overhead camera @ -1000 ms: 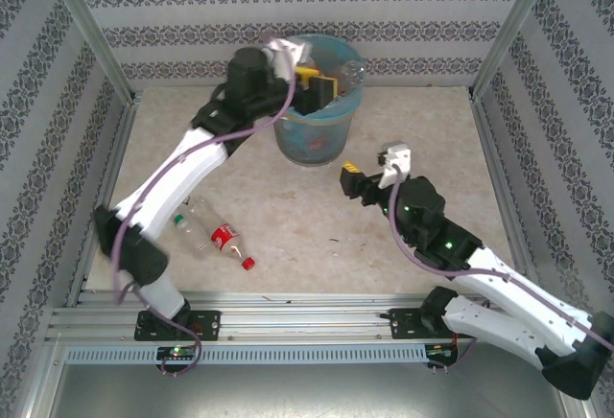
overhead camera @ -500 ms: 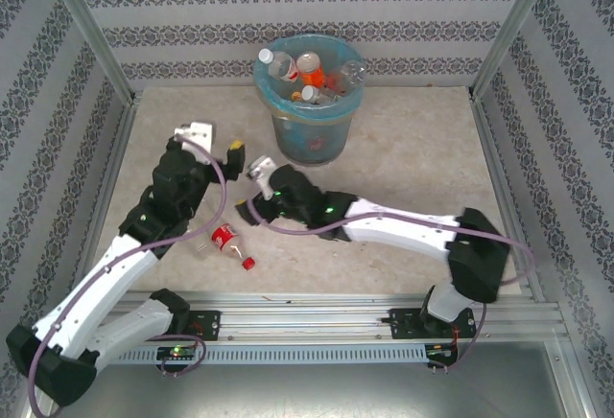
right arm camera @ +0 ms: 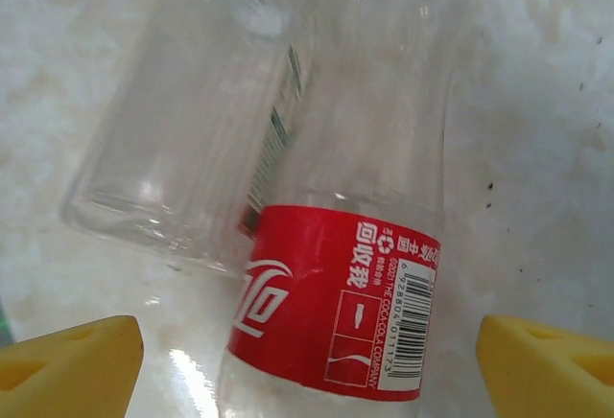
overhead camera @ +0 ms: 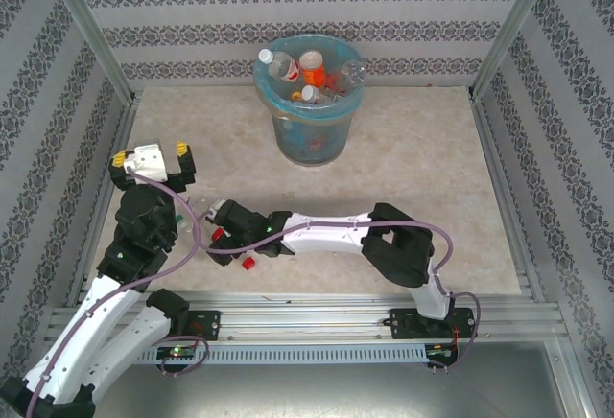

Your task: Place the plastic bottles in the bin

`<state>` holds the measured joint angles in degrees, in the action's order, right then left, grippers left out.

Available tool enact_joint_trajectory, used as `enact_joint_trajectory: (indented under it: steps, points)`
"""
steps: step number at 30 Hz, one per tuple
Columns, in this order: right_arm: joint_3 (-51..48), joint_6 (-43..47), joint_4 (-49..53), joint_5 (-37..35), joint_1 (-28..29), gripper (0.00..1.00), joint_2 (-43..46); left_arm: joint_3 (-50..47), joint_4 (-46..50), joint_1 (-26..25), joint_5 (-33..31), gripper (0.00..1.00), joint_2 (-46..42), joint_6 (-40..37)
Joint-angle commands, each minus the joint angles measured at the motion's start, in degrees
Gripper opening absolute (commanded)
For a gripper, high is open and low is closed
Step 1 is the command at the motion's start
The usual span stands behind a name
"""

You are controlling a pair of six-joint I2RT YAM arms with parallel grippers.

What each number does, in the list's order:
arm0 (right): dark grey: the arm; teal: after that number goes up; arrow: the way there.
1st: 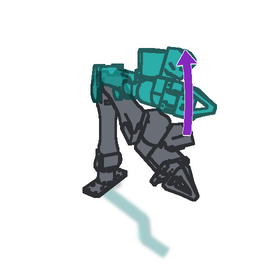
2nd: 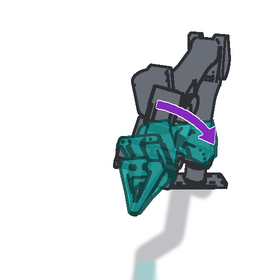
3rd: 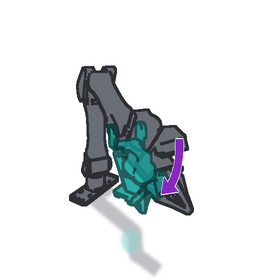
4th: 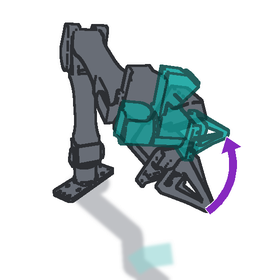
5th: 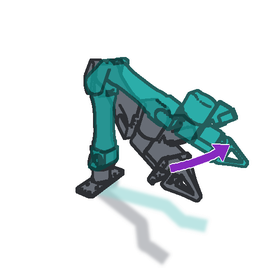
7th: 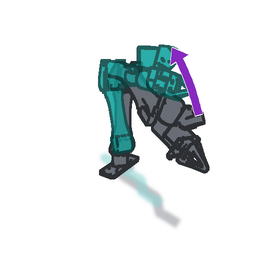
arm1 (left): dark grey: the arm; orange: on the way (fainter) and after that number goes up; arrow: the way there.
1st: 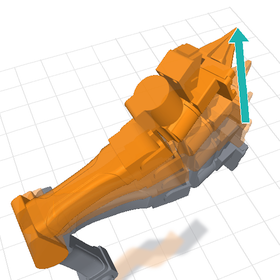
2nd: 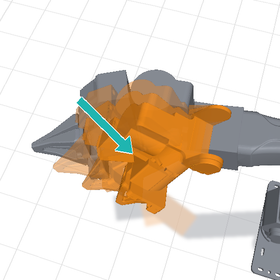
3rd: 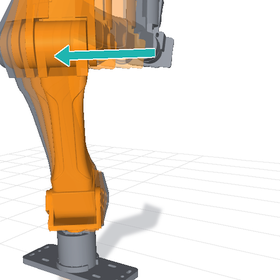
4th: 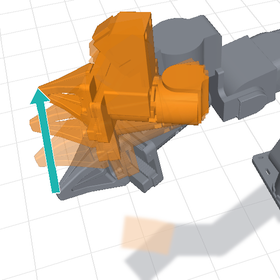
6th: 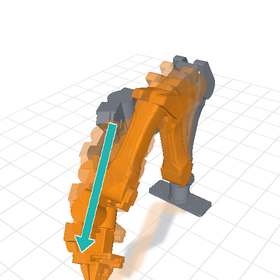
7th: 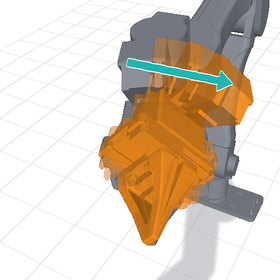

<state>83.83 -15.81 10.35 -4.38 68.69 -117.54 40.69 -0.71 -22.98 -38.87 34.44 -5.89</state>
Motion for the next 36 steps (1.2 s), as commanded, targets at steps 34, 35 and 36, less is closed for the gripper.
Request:
enact_joint_trajectory:
  steps: [34,35,36]
  points:
    - [-12.3,-5.9,-2.3,-2.8,-6.4,0.48,12.2,10.3,13.0,5.2,17.7,1.00,11.7,10.2]
    - [-14.0,-6.0,-3.3,-3.3,-6.6,0.47,13.8,11.5,13.9,6.1,21.6,0.99,13.3,11.3]
    - [-15.6,-6.0,-4.3,-3.7,-6.7,0.47,15.7,12.9,14.9,6.8,25.4,0.99,14.9,12.6]
